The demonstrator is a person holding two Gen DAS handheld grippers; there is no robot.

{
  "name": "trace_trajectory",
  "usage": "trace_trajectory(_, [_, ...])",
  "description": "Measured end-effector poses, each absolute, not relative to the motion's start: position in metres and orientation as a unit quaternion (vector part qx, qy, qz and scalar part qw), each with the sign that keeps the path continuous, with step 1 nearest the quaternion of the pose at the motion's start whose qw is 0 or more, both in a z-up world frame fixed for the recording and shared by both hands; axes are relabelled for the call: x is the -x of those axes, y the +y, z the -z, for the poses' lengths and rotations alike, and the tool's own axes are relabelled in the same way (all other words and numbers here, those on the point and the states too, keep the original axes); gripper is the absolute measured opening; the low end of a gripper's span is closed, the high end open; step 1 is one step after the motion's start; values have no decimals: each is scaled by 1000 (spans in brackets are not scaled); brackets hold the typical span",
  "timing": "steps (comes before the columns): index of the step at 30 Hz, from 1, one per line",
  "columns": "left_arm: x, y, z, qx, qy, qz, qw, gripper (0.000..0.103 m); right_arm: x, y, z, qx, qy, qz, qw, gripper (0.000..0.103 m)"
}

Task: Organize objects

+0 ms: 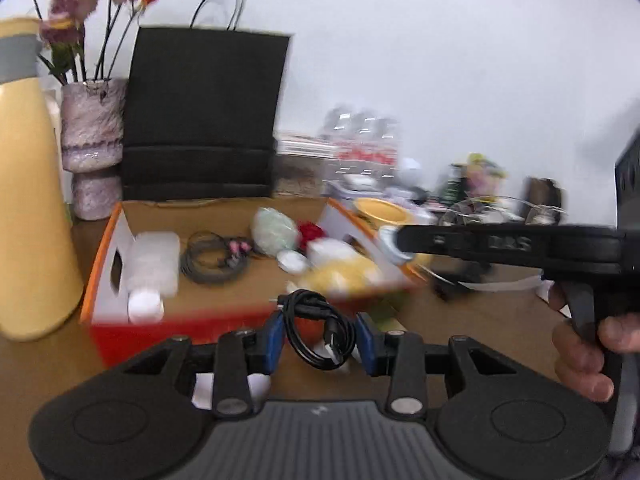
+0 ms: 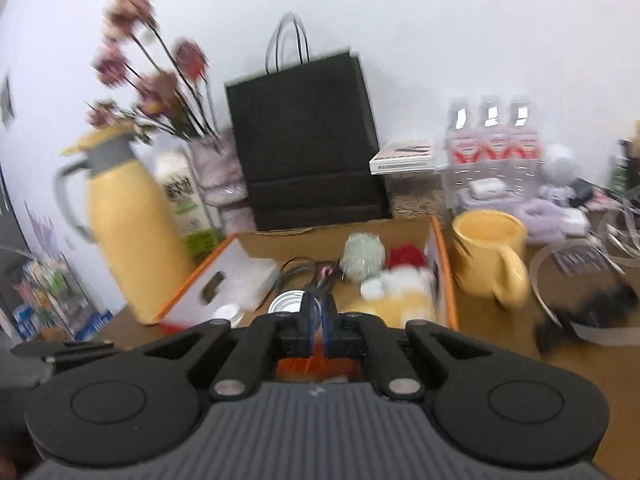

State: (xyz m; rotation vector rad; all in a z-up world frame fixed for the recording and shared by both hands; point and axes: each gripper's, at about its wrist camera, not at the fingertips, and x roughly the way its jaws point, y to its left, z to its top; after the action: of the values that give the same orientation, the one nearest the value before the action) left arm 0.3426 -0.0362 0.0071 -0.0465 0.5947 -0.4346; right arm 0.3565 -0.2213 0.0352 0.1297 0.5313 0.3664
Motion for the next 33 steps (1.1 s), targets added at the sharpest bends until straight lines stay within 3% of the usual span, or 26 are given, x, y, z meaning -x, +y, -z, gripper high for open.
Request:
trace_trajectory(4, [-429,-65,11,1,316,201,927,37,-462,-189,-18,-22,327,-142,934,4])
trace_trajectory(8, [-488,-79,47,0,393,173,903,39,-523,-176,19,-30,395,-139,908,6])
trace_trajectory(9, [-495,-78,54,5,403,169,899,43,-531,-177,28,-39,405,-139,903,6])
trace_trajectory(15, [-481,-61,44,47,371,206,904,69,-535,-195,41,-81,399,-140,903,8])
trace_trajectory(22, [-427,-38,-21,36,316,171,933,70,-487,-223,-16,-81,334,-138,929,11])
trace_trajectory(24, [-392,-33,-38,18,290,163,943,75,-458,-232,-34,-78,310,-133,938,19])
trace_trajectory(26, [-352,-30,-50,3,265,165,950,78,-423,-240,-46,-76,288,-129,946,40])
trace_trajectory(27, [-329,-27,-52,4,253,171,952,81,-402,-243,-49,-74,277,-129,949,44])
trace_trajectory(31, [-245,-19,-37,18,241,194,951,86,-307,-249,-37,-65,262,-131,954,80])
trace_trajectory(33, [-206,-16,-18,21,250,197,948,86,-256,-252,-20,-72,262,-142,952,87])
